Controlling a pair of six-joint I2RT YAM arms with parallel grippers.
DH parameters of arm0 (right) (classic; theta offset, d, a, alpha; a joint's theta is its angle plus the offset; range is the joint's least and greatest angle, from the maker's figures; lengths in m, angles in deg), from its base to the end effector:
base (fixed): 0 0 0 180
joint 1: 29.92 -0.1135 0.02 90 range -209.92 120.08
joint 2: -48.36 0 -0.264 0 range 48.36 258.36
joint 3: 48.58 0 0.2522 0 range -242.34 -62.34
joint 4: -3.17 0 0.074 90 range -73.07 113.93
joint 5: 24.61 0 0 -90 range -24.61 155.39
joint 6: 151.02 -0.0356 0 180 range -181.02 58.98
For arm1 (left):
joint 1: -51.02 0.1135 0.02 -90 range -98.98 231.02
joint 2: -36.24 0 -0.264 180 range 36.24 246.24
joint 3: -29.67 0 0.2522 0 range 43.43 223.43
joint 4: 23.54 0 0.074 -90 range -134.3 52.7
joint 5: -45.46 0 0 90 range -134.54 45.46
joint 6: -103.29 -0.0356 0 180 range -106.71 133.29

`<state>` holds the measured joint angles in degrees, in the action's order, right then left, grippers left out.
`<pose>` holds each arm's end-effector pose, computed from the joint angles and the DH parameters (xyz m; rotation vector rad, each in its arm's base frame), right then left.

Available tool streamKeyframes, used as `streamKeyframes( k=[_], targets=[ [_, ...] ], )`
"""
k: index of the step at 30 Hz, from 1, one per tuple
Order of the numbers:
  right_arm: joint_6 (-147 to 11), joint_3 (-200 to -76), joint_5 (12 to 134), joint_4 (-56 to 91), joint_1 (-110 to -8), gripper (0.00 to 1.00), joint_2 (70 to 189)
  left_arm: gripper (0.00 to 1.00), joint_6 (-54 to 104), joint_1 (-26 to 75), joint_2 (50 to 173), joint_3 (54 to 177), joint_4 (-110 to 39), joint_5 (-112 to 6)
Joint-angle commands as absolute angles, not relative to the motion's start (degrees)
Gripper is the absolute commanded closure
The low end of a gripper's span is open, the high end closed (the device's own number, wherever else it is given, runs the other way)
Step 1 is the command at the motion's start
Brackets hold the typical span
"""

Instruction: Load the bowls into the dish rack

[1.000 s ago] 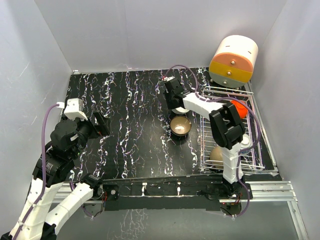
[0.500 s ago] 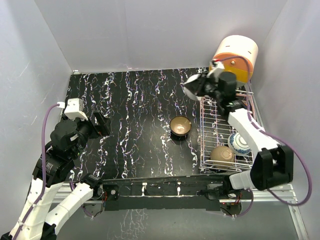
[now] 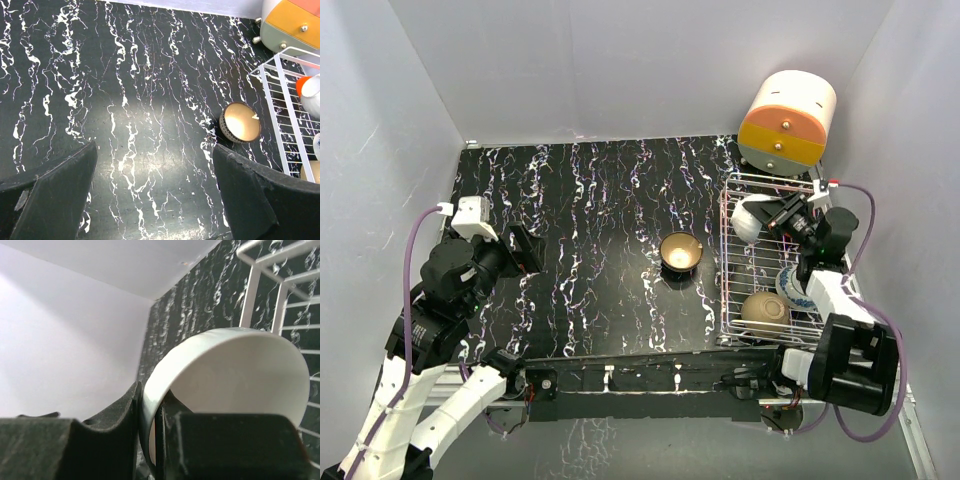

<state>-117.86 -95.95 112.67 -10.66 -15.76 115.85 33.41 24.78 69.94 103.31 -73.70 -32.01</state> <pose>0.2520 -0.0366 0.2599 0.4390 1.7493 1.2319 0.0938 -0.0376 0.4026 -0.0671 1.7606 -0.4002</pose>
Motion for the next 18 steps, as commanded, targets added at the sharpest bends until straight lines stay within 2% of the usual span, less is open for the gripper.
streamKeyframes(
  k=[1,7,18],
  targets=[
    [-137.9,-90.9,121.5,-42.1,-13.2,0.92,118.6,0.03,33.4,24.6,69.8,103.5,-73.4,-33.3],
    [-149.9,-87.6,121.4,-61.5,-13.2,0.92,126.9,0.03,33.8,24.7,69.5,103.9,-73.8,-32.9],
    [-153.6,-84.6,119.1,-69.2,-13.2,0.90,135.8,0.03,33.7,24.7,70.3,104.4,-74.0,-32.4]
  ],
)
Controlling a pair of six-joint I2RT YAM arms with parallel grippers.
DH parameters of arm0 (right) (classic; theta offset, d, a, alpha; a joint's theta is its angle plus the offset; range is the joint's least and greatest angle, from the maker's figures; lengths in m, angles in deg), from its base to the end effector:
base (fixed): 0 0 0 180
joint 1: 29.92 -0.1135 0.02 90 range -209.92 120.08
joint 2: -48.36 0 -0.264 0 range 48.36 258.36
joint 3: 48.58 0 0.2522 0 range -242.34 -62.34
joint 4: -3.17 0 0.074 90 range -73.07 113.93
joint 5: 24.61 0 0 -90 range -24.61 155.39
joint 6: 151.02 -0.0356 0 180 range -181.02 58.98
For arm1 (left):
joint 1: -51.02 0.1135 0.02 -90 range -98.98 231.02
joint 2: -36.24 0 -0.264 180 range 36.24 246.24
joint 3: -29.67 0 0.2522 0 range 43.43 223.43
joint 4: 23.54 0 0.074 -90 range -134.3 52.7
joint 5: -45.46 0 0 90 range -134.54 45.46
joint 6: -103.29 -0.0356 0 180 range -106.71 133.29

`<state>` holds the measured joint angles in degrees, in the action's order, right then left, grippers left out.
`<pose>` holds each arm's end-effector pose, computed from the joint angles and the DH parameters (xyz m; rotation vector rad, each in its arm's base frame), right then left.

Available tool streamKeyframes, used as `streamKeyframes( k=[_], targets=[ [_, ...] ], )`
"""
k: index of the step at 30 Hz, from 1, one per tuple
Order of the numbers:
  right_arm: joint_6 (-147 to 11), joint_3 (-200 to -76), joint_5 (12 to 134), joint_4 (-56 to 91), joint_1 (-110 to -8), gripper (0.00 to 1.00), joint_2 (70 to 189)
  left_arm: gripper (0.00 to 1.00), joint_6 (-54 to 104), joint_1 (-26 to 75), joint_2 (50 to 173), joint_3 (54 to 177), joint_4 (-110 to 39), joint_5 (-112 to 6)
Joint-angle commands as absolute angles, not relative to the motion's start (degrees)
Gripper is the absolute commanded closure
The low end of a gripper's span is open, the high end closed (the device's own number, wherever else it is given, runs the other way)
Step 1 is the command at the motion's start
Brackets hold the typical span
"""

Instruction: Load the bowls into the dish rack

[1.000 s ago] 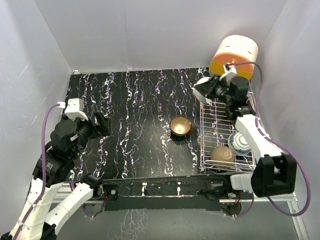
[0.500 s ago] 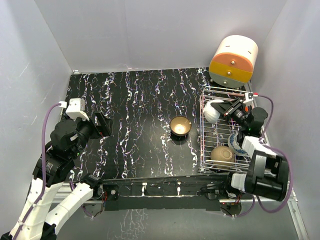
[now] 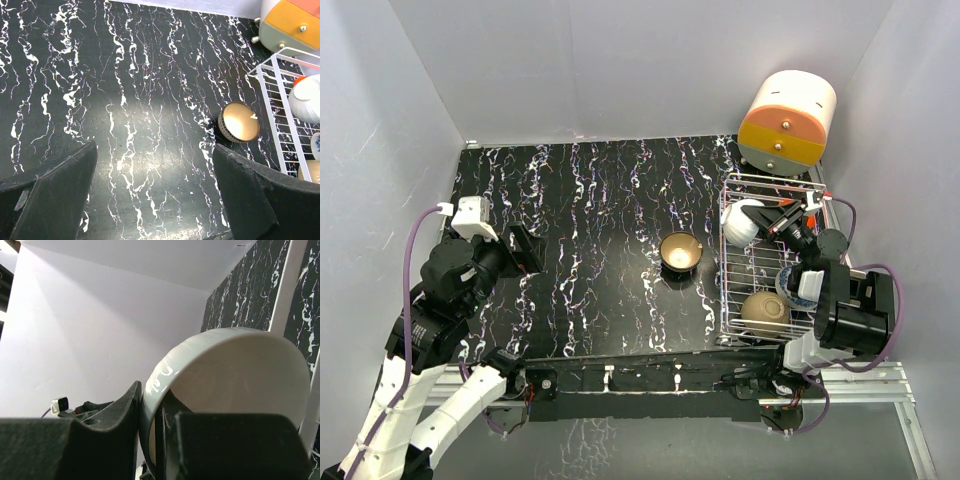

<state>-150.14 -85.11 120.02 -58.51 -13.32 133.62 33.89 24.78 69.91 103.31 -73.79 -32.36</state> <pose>0.2543 -0.0455 0.2082 0.5700 1.5755 1.6295 0.0936 -0.0378 0.4025 -0.0699 1.7627 -0.4111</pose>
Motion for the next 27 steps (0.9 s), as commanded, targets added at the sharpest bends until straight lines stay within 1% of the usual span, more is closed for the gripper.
streamKeyframes(
  k=[1,9,19,27],
  targets=[
    [-154.0,-84.3,118.8,-70.0,-13.1,0.90,136.6,0.03,33.7,24.7,70.3,104.5,-74.0,-32.3],
    [-152.9,-82.8,116.2,-69.4,-12.9,0.90,138.8,0.03,33.8,24.7,70.7,104.1,-73.6,-32.2],
    [-145.3,-82.8,110.6,-53.8,-12.9,0.89,133.6,0.03,33.7,24.7,71.2,104.2,-73.3,-32.1],
    [-145.1,-82.9,110.6,-54.0,-12.9,0.89,135.6,0.03,33.7,24.7,71.4,104.0,-73.1,-32.1]
  ],
)
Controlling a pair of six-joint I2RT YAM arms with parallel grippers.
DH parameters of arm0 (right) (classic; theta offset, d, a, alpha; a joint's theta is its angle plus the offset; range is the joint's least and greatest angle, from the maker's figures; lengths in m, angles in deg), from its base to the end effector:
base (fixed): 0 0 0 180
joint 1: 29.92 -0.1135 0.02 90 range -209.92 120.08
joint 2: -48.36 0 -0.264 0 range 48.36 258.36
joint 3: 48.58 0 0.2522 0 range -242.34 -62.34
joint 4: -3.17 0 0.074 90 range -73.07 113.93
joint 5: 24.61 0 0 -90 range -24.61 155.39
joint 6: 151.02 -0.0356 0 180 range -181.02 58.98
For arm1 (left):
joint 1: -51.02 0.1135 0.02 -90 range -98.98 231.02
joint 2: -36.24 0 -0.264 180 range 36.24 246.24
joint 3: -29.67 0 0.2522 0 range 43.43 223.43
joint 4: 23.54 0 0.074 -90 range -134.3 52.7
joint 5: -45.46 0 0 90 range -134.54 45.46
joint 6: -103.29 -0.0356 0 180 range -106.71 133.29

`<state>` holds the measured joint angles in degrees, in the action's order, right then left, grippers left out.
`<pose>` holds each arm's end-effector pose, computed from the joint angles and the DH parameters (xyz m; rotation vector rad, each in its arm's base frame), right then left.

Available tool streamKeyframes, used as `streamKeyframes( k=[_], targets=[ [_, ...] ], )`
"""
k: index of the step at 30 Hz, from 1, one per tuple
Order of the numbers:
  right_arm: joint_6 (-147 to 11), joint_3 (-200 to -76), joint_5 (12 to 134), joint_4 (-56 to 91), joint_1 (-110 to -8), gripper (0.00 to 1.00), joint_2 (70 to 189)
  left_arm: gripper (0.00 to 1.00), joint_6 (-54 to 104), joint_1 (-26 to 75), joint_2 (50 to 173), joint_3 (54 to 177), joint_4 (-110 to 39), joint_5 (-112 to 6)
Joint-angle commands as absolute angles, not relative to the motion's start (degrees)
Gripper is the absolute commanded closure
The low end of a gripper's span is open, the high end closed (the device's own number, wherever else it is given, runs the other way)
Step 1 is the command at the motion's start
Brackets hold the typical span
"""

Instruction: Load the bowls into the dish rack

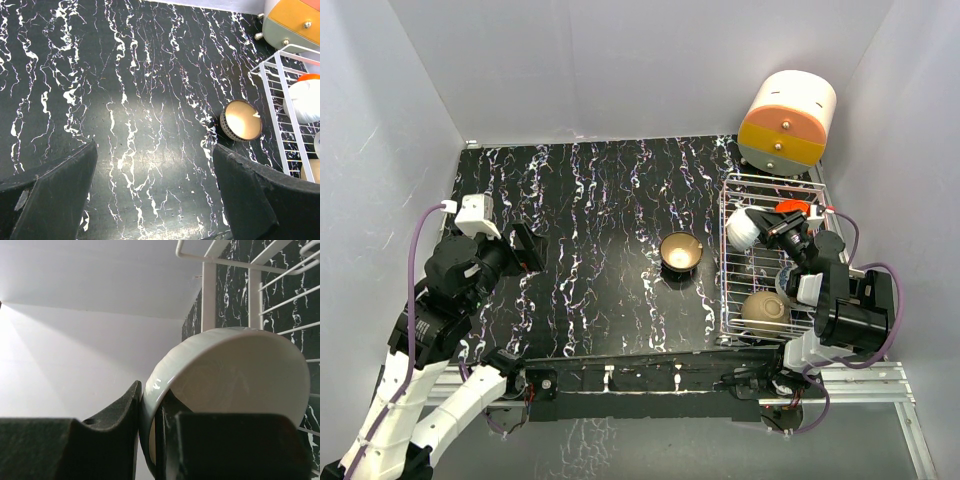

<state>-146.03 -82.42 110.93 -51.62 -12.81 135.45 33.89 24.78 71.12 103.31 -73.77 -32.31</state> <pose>0.2525 -0.0511 0.1777 0.8257 1.5703 1.5019 0.0990 -0.0404 0.4007 -0.0680 1.7827 -0.4027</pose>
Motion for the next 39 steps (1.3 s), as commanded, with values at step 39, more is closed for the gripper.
streamKeyframes(
  k=[39],
  targets=[
    [-126.7,-75.9,107.5,-19.4,-7.1,0.62,120.8,0.03,34.0,24.7,72.8,101.5,-71.5,-33.5]
  ],
)
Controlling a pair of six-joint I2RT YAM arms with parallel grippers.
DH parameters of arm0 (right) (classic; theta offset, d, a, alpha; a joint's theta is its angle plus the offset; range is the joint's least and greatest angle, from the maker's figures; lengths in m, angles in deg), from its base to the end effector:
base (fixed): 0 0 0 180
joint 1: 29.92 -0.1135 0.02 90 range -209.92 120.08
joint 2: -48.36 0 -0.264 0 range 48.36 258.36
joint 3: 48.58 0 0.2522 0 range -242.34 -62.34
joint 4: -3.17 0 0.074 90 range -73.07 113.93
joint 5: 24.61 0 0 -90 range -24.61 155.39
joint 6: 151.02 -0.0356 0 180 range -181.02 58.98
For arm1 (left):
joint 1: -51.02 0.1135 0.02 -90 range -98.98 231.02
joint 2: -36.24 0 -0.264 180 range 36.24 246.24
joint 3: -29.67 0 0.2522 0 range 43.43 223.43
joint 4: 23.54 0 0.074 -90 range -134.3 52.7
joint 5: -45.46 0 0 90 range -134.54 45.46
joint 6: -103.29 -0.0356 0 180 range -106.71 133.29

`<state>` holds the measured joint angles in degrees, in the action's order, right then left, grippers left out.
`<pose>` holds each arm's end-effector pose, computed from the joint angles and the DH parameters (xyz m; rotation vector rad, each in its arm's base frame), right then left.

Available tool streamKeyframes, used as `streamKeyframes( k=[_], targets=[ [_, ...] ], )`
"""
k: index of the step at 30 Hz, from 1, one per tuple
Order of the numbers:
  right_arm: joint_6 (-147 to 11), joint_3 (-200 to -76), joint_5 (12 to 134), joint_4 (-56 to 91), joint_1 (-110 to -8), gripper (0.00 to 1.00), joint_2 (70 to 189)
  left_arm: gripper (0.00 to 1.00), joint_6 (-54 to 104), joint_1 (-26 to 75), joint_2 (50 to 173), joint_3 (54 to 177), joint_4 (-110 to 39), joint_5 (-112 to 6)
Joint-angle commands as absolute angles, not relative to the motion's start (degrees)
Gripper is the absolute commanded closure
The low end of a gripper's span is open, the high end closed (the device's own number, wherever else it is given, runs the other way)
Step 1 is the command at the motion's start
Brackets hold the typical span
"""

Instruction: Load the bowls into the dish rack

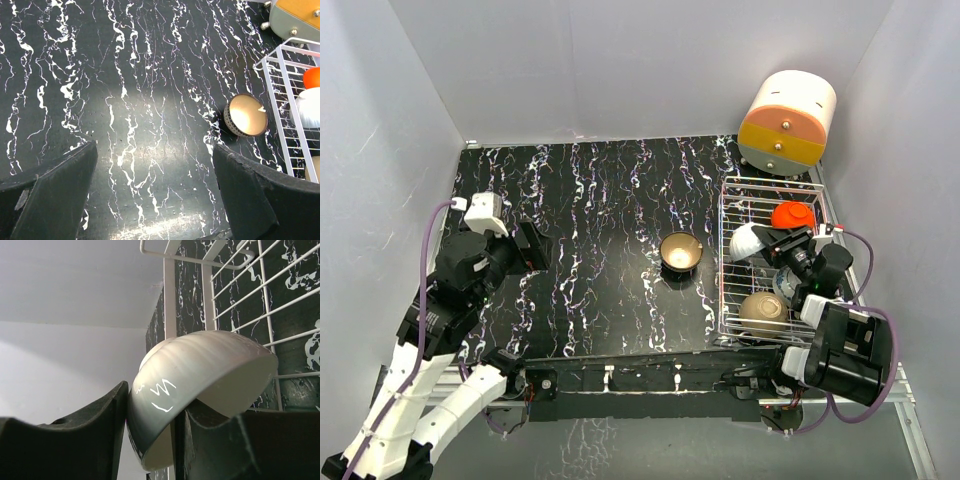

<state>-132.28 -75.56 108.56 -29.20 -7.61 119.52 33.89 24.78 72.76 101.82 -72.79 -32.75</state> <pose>0.2067 -0.0585 0.1671 0.9221 1.6659 1.2629 0.1096 -0.0459 0.3919 -0.0579 1.8201 -0.3955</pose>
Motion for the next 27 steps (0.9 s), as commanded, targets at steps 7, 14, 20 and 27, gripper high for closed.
streamKeyframes(
  k=[7,14,20,27],
  targets=[
    [-124.6,-75.3,108.1,-15.6,-6.9,0.56,119.6,0.03,34.2,24.7,72.5,101.0,-71.5,-33.6],
    [-120.8,-77.1,106.2,-5.8,-6.6,0.49,115.1,0.03,34.5,24.7,72.2,100.4,-71.0,-34.2],
    [-117.7,-78.8,104.8,1.2,-6.4,0.48,112.7,0.03,34.6,24.7,71.5,100.0,-71.1,-34.3],
    [-114.9,-81.1,102.9,9.5,-6.3,0.47,108.4,0.03,34.8,24.7,70.6,99.8,-71.1,-34.7]
  ],
)
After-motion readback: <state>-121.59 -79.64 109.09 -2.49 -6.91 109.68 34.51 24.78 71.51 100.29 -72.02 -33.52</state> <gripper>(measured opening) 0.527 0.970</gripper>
